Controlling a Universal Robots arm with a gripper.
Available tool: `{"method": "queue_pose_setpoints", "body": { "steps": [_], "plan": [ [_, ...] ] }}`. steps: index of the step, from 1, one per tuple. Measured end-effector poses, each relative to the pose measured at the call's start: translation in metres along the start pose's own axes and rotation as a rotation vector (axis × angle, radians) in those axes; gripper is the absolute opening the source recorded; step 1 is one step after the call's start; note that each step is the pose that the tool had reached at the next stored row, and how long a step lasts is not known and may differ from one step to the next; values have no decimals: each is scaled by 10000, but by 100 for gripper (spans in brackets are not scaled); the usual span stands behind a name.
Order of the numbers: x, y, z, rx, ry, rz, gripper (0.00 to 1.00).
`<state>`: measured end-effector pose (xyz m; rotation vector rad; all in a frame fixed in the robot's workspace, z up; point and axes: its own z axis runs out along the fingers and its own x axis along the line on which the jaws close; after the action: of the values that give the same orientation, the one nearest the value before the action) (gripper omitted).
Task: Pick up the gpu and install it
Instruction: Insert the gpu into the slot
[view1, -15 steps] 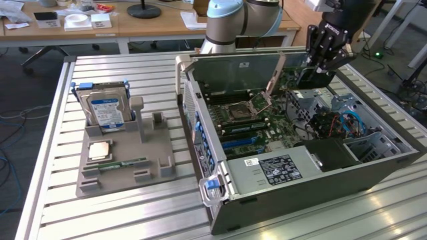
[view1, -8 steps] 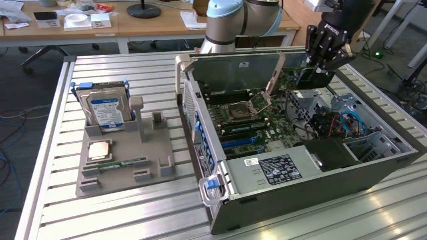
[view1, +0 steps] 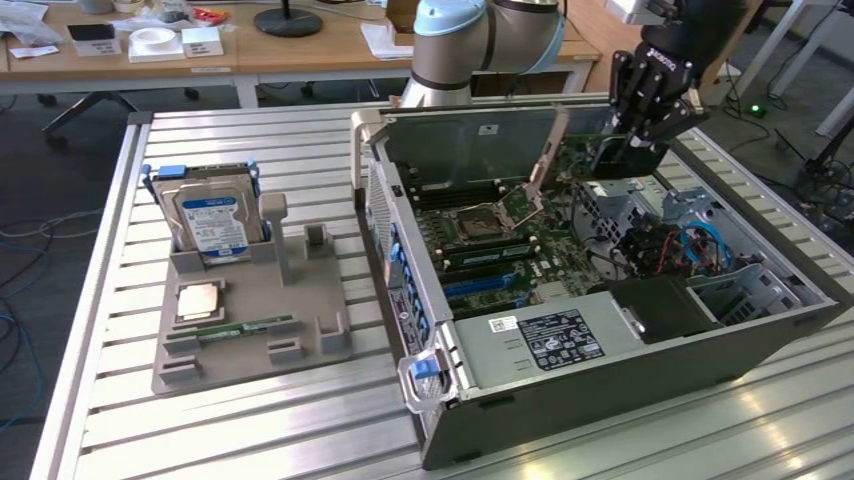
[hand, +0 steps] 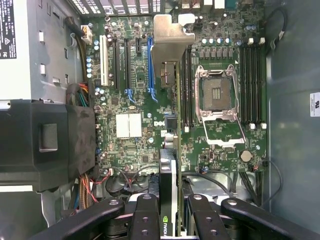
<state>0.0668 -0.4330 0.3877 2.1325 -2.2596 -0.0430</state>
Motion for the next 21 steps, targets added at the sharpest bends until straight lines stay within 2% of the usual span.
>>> {"method": "queue_pose_setpoints", "body": {
  "steps": [21],
  "plan": [
    [2,31,1,1,1,1,27]
  ]
}}
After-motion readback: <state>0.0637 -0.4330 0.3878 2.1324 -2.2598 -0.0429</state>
